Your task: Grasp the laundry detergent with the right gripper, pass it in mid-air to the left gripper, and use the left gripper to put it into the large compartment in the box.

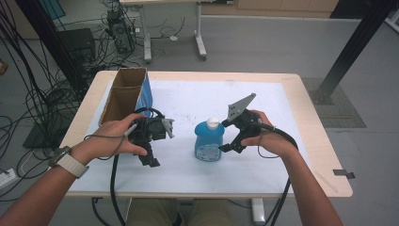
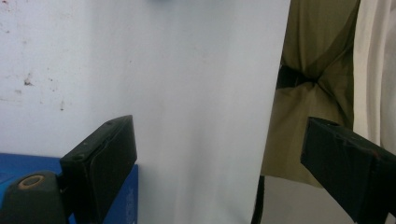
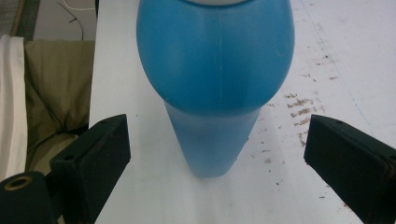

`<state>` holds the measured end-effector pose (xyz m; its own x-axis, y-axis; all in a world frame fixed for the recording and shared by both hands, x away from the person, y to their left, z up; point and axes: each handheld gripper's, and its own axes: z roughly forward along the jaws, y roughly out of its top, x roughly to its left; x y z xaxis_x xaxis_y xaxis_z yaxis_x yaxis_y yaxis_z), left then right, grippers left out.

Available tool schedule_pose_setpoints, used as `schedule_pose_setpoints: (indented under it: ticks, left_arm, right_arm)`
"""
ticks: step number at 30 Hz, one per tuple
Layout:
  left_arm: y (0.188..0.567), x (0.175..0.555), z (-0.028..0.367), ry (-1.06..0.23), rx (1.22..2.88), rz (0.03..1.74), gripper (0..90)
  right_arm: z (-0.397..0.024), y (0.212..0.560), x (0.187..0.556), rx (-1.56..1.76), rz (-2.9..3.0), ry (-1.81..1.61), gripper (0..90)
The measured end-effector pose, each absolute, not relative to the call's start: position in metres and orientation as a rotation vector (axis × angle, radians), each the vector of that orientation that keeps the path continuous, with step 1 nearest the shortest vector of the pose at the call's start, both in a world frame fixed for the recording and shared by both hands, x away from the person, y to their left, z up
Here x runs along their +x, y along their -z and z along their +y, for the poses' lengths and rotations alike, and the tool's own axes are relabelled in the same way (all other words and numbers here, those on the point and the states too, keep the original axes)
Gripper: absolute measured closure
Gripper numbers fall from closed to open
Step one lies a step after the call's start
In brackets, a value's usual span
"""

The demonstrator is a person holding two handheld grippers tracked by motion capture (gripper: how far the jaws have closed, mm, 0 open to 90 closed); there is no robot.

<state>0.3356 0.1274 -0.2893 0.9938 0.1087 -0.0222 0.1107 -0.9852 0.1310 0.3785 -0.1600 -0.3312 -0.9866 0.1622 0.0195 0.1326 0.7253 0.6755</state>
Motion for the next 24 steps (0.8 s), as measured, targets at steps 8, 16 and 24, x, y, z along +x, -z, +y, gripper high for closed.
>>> schedule_pose_setpoints:
  ticks: [8,16,24]
  left_arm:
    - [0.2894,0.3354,0.1272,0.018,3.003,0.166,11.0]
    - [0.2893,0.3358,0.1279,0.016,3.005,0.167,11.0]
    - [0.2895,0.3362,0.1277,0.015,3.008,0.159,11.0]
  right_arm:
    - [-0.1604,0.3314,0.3783,0.249,2.877,-1.126,6.9]
    - [-0.1602,0.3316,0.3779,0.251,2.878,-1.126,6.9]
    - [-0.1592,0.3329,0.3780,0.250,2.881,-1.126,6.9]
